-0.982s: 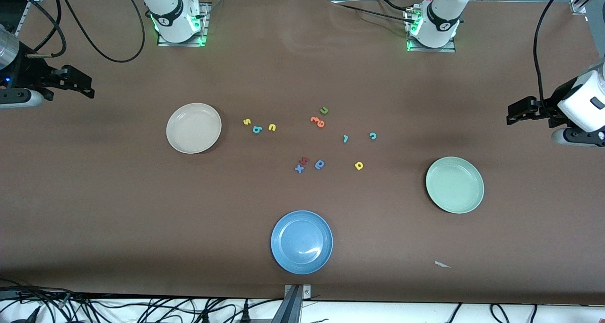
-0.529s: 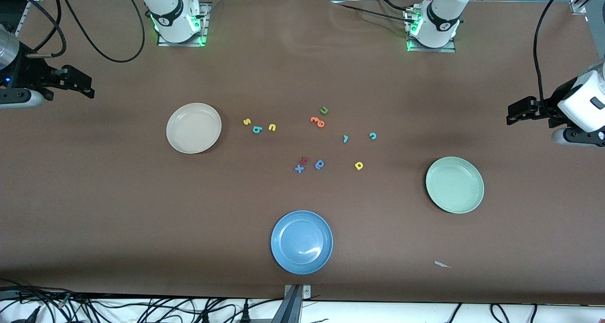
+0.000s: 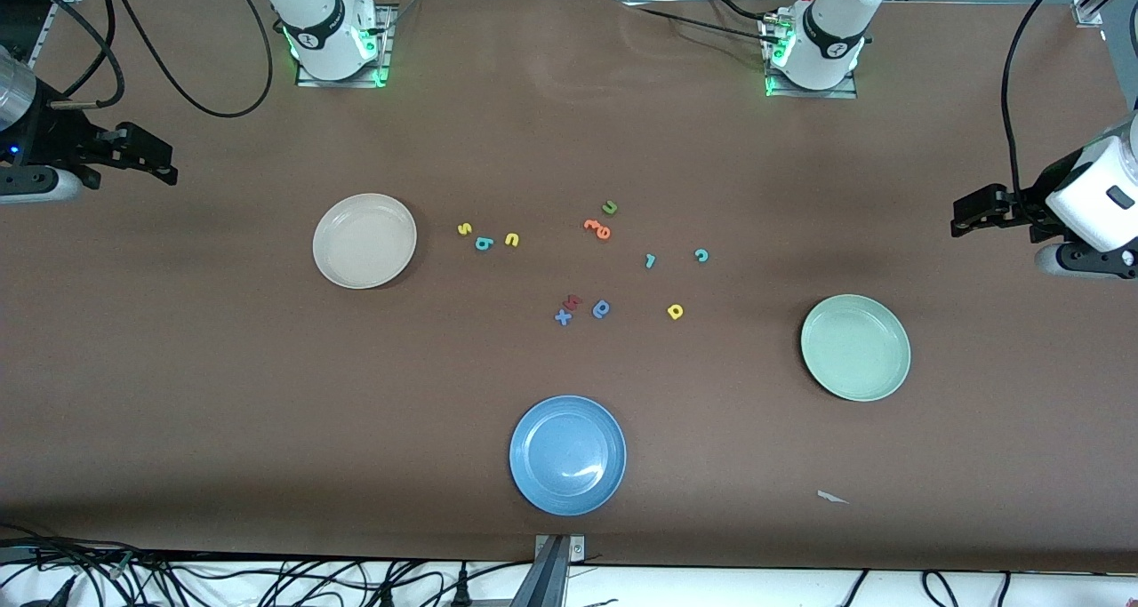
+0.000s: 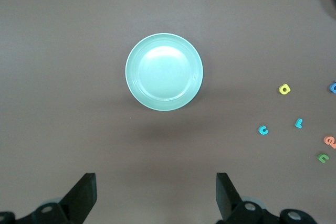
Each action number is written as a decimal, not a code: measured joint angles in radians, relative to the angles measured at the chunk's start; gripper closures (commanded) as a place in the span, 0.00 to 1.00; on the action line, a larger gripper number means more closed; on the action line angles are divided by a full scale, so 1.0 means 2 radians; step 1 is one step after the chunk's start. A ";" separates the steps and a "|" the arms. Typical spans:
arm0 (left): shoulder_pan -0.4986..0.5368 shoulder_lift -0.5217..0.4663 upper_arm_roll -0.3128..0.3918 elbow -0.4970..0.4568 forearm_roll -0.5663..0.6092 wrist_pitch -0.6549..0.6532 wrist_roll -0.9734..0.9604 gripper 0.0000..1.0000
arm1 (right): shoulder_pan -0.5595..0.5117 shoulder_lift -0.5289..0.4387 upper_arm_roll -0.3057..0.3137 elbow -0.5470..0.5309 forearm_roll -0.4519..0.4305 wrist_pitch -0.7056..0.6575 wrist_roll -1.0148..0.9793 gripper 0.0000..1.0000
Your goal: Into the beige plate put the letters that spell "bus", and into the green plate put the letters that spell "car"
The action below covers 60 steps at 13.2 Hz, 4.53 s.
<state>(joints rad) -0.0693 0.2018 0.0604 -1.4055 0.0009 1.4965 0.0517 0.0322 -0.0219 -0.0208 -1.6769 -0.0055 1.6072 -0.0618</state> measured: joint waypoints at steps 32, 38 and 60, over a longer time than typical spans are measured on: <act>0.007 0.001 -0.002 0.000 0.000 0.015 0.000 0.00 | 0.000 0.000 0.000 -0.001 0.000 0.000 0.000 0.00; 0.007 0.001 -0.003 0.000 0.000 0.015 0.000 0.00 | 0.000 0.000 0.000 -0.001 0.000 0.000 0.000 0.00; 0.004 0.001 -0.010 0.000 0.000 0.015 0.000 0.00 | 0.000 0.033 0.000 0.001 -0.009 0.003 0.015 0.00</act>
<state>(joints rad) -0.0609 0.2042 0.0409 -1.4055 0.0004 1.5267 0.0518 0.0323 0.0451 -0.0200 -1.6755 -0.0245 1.6137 -0.0313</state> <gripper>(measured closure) 0.000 0.000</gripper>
